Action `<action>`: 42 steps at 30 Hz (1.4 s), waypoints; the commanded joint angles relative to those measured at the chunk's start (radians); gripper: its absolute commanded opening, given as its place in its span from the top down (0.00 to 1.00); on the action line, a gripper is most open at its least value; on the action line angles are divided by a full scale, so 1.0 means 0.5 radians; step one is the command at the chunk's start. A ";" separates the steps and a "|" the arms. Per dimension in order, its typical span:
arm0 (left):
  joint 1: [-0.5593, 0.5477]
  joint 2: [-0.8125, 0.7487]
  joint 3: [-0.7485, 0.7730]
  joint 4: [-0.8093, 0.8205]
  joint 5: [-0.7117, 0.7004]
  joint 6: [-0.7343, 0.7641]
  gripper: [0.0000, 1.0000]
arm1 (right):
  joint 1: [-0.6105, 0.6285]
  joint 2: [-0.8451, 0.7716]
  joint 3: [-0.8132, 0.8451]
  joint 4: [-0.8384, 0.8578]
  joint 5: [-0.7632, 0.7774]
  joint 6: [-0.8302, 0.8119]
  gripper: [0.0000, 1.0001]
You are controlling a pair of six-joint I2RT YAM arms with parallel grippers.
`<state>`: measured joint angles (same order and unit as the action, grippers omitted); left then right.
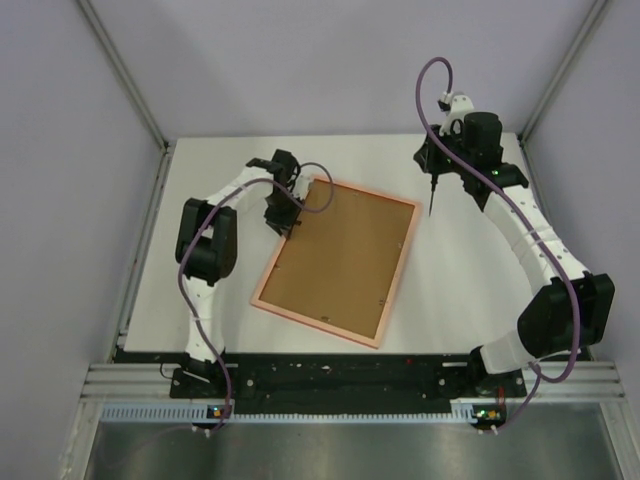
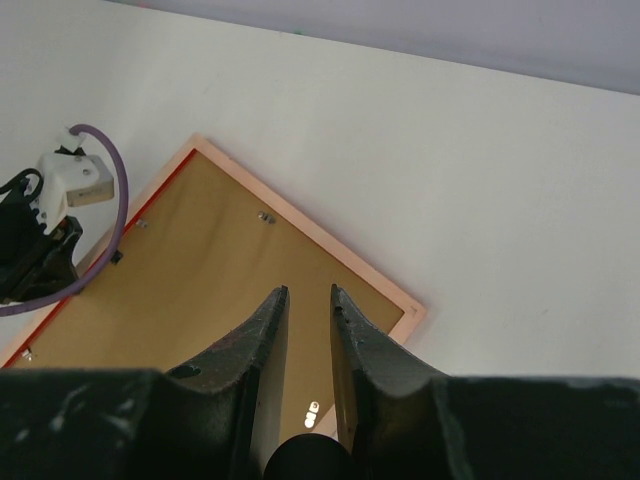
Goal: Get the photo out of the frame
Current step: Adjust the photo frame at the center of the board.
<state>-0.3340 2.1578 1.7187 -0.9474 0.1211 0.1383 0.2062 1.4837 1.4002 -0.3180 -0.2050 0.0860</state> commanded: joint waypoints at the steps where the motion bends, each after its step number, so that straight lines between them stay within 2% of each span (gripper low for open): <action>1: 0.005 0.050 0.195 0.079 -0.043 0.153 0.81 | -0.020 -0.084 -0.009 0.087 -0.029 -0.013 1.00; 11: 0.005 0.200 0.428 0.106 -0.052 0.413 0.81 | -0.023 -0.096 -0.021 0.087 -0.038 -0.009 1.00; 20: 0.002 0.213 0.474 0.155 0.181 0.705 0.80 | -0.020 -0.087 -0.030 0.093 -0.044 -0.009 1.00; 31: -0.010 0.274 0.594 0.330 0.267 0.831 0.77 | -0.023 -0.068 -0.036 0.096 -0.053 -0.009 1.00; 33: -0.010 0.305 0.664 0.348 0.240 0.822 0.73 | -0.023 -0.065 -0.039 0.096 -0.050 -0.013 1.00; 34: -0.013 0.314 0.686 0.364 0.224 0.810 0.67 | -0.026 -0.068 -0.036 0.099 -0.050 -0.013 1.00; 38: -0.016 0.323 0.766 0.391 0.160 0.742 0.36 | -0.026 -0.065 -0.045 0.099 -0.056 -0.009 1.00; 42: -0.010 0.234 0.708 0.428 0.049 0.620 0.24 | -0.026 -0.065 -0.048 0.099 -0.065 -0.009 1.00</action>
<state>-0.3378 2.3306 2.0666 -0.7811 0.1959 0.4992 0.2050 1.4818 1.3804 -0.3145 -0.2169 0.0864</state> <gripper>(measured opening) 0.724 0.224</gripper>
